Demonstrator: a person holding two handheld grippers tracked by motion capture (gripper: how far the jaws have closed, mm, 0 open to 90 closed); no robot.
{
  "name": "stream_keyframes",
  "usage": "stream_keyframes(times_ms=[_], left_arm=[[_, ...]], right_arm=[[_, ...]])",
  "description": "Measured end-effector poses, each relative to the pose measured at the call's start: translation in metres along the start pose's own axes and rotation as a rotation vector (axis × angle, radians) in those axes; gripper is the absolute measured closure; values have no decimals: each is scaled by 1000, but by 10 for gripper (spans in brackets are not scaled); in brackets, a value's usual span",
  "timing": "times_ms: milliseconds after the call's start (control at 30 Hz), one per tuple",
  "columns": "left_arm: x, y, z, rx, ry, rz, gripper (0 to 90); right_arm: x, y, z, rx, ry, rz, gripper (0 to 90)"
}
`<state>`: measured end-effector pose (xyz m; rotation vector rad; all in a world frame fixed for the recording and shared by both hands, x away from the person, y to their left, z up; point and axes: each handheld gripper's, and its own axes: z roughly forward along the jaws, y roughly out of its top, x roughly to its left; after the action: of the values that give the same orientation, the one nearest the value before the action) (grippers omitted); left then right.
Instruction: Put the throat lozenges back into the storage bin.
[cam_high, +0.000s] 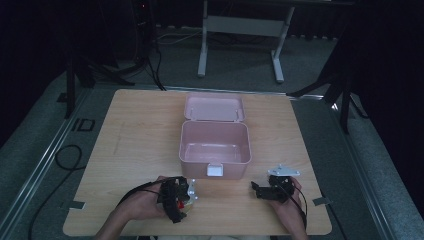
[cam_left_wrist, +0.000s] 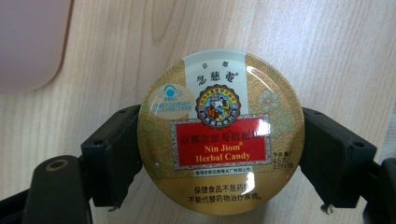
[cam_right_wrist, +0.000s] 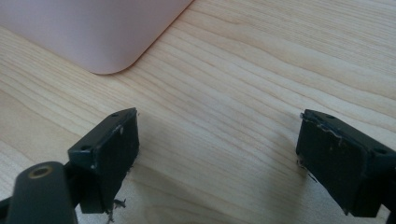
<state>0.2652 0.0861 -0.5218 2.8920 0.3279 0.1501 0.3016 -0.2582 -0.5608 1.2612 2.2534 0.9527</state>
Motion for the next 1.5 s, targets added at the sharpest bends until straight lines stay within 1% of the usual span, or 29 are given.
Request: stream_keyframes(times_ms=[100,133,233,367,667,700,733,833,900,1100,1300,1400,1500], left_arm=[[3,-2,-3,1,-9,-8,206],[3,-3,-4,-11,-10,-24,206],[6,-7,-10,-28,-8,-40,206],[9,-10,-19,-35,13,-53,206],[17,-20,-37,-45,38,-84,206],[17,-20,-37,-45,38,-84,206],[18,-22,-42,-48,43,-89,206],[20,-25,-48,-59,48,-100,206],[22,-26,-51,-58,49,-98,206],[28,-32,-65,-70,56,-115,206],[34,-35,-77,-70,74,-120,206],[35,-37,-82,-78,75,-128,206],[37,-38,-85,-79,75,-127,206]], right_arm=[[0,0,0,0,0,0,129],[0,0,0,0,0,0,129],[0,0,0,0,0,0,130],[0,0,0,0,0,0,129],[0,0,0,0,0,0,129],[0,0,0,0,0,0,129],[0,0,0,0,0,1,129],[0,0,0,0,0,0,130],[0,0,0,0,0,1,130],[0,0,0,0,0,0,130],[0,0,0,0,0,0,129],[0,0,0,0,0,0,129],[0,0,0,0,0,0,129]])
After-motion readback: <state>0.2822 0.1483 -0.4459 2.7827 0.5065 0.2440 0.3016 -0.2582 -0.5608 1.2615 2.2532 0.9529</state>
